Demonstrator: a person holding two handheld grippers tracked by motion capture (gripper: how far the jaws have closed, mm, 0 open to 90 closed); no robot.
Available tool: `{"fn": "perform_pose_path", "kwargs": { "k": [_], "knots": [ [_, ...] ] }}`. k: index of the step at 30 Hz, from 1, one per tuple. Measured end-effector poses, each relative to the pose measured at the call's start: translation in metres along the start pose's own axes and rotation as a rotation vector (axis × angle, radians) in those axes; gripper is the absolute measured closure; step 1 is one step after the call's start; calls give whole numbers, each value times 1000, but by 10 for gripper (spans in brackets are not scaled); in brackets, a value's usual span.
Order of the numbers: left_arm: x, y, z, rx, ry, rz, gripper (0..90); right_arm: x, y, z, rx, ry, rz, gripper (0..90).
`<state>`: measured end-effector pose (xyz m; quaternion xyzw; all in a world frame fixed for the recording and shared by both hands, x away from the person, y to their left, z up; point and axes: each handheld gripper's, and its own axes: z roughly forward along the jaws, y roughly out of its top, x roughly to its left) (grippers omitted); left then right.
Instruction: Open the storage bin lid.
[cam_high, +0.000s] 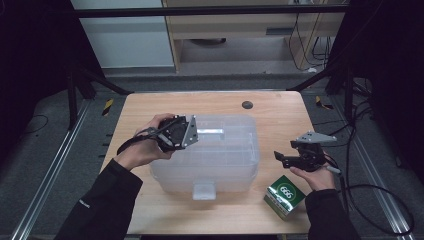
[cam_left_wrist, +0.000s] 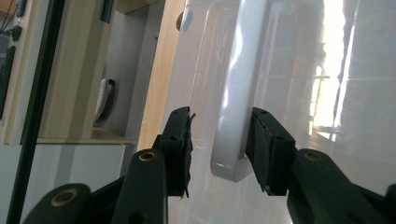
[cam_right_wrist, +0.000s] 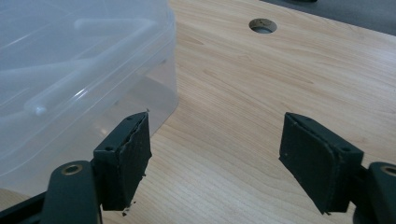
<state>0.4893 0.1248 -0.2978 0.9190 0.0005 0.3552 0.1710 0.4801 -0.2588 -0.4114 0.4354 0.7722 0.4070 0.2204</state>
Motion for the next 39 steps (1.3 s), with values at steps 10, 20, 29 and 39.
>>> {"fn": "perform_pose_path", "kwargs": {
  "k": [10,20,29,39],
  "knots": [
    [-1,5,3,27,1,49,689,0,0,0,1,8,0,270],
    [-3,11,3,75,55,83,732,1,1,-2,3,18,1,293],
    [-5,14,2,99,76,106,741,4,3,-7,-20,27,2,361],
    [-3,14,0,101,66,105,740,12,2,-17,-32,50,-7,564]
  ]
}}
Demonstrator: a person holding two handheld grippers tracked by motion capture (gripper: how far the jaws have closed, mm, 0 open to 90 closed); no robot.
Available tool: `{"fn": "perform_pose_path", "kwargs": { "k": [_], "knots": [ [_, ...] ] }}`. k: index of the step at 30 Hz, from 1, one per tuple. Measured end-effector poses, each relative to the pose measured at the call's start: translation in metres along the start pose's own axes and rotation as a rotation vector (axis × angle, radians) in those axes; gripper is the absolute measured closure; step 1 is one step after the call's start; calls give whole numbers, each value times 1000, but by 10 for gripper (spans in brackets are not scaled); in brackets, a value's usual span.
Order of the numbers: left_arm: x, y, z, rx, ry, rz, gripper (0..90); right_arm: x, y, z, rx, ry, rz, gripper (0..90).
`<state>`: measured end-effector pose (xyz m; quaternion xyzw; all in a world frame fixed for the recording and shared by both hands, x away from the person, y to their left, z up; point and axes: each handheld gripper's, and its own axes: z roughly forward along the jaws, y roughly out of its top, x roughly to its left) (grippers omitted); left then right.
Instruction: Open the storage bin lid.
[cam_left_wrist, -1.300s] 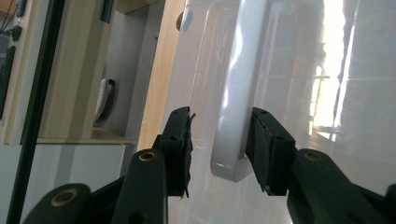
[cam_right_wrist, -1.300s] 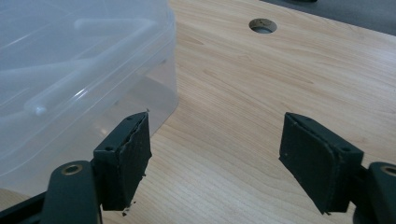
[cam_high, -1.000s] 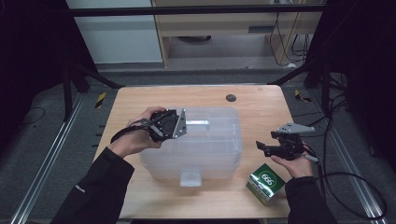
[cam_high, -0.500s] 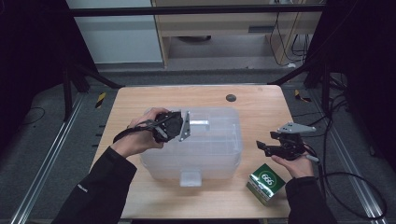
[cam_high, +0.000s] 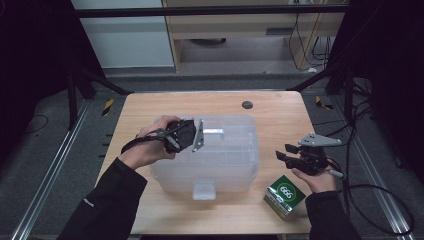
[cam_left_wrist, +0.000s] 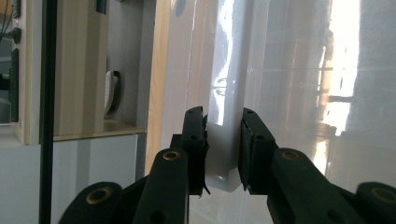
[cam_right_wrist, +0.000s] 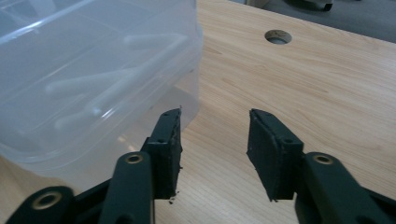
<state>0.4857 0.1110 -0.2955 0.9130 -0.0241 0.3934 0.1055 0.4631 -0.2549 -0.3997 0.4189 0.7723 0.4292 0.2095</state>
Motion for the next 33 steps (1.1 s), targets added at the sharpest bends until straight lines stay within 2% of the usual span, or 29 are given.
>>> {"fn": "perform_pose_path", "kwargs": {
  "k": [4,7,14,21,33],
  "knots": [
    [1,-1,1,-13,5,-16,739,6,0,-2,1,11,-19,659],
    [3,-2,1,-18,-17,-27,738,8,0,-4,-1,22,-20,729],
    [7,-1,1,-17,-5,-42,734,12,-3,-3,19,54,3,892],
    [11,-3,1,-27,-13,-67,729,16,-3,-4,14,78,4,900],
    [19,-4,2,-28,2,-90,721,24,-5,-5,0,102,-7,900]
  ]
}}
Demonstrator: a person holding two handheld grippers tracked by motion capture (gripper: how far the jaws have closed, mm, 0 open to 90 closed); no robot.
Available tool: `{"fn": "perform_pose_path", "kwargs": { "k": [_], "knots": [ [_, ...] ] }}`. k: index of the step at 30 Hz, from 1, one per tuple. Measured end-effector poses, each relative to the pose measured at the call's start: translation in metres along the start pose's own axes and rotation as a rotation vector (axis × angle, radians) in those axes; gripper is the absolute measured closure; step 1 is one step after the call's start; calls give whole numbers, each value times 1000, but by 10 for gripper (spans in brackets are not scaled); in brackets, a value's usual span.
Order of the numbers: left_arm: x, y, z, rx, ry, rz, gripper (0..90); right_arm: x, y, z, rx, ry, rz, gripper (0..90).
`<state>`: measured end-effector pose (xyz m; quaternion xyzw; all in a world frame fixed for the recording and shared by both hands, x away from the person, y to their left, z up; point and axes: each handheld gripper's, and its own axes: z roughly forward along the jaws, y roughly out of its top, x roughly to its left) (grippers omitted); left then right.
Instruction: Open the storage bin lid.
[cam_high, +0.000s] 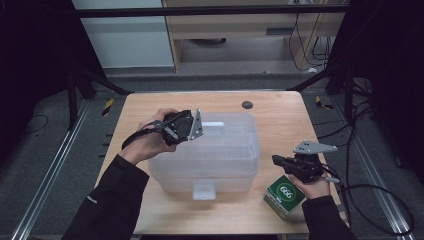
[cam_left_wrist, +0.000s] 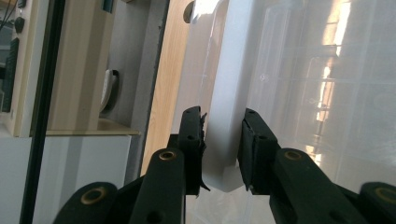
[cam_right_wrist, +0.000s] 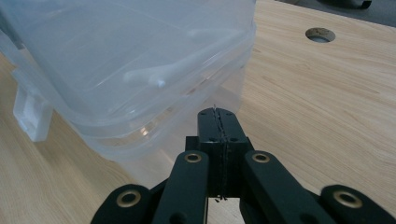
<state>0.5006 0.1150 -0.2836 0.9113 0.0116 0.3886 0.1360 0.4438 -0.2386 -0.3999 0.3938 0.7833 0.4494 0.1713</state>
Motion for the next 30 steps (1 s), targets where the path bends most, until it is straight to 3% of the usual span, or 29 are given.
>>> {"fn": "perform_pose_path", "kwargs": {
  "k": [10,15,30],
  "knots": [
    [8,0,4,-10,5,-35,711,4,-2,1,4,21,5,900],
    [14,-1,7,-32,11,-81,703,6,-1,0,-12,26,7,900],
    [28,1,14,-19,41,-97,697,10,4,-1,-46,50,17,900]
  ]
}}
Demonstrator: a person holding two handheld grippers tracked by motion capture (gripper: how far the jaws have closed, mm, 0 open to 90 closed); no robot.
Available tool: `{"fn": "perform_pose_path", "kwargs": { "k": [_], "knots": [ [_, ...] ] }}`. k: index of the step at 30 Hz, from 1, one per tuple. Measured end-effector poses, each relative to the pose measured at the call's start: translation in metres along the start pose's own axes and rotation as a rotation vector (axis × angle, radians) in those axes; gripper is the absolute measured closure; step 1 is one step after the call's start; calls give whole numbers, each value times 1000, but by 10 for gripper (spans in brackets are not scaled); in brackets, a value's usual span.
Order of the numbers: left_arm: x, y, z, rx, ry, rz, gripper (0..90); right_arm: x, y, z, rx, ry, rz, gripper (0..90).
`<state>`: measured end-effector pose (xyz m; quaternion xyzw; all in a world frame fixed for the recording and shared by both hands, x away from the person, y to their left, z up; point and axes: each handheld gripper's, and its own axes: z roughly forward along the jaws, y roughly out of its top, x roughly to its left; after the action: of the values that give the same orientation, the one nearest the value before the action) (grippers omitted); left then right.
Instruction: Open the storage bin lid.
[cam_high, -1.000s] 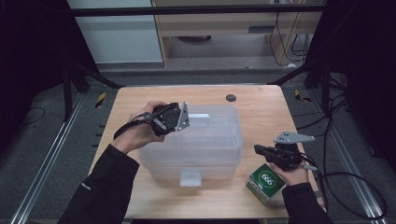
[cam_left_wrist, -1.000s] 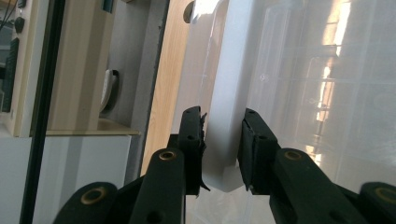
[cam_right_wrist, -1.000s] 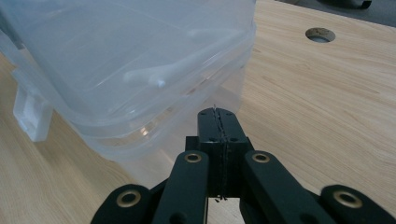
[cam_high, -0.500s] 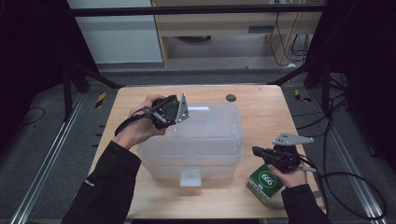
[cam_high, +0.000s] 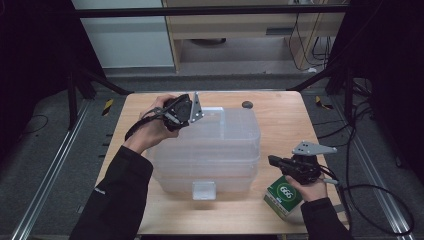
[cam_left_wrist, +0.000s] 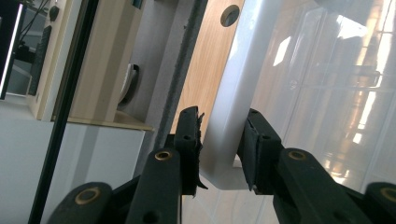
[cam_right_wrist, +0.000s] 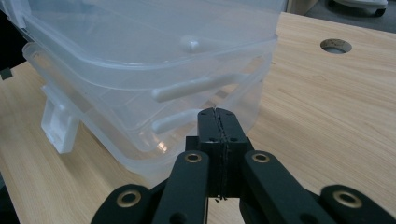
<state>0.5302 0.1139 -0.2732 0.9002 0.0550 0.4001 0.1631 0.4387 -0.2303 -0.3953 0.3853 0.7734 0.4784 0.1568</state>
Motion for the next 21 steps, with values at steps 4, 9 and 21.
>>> {"fn": "perform_pose_path", "kwargs": {
  "k": [4,9,21],
  "knots": [
    [4,1,3,3,6,-9,698,3,2,2,-4,7,1,900],
    [8,3,6,19,16,3,700,5,3,4,-7,19,3,900],
    [14,5,12,26,18,-20,699,12,10,6,-43,44,-3,900]
  ]
}}
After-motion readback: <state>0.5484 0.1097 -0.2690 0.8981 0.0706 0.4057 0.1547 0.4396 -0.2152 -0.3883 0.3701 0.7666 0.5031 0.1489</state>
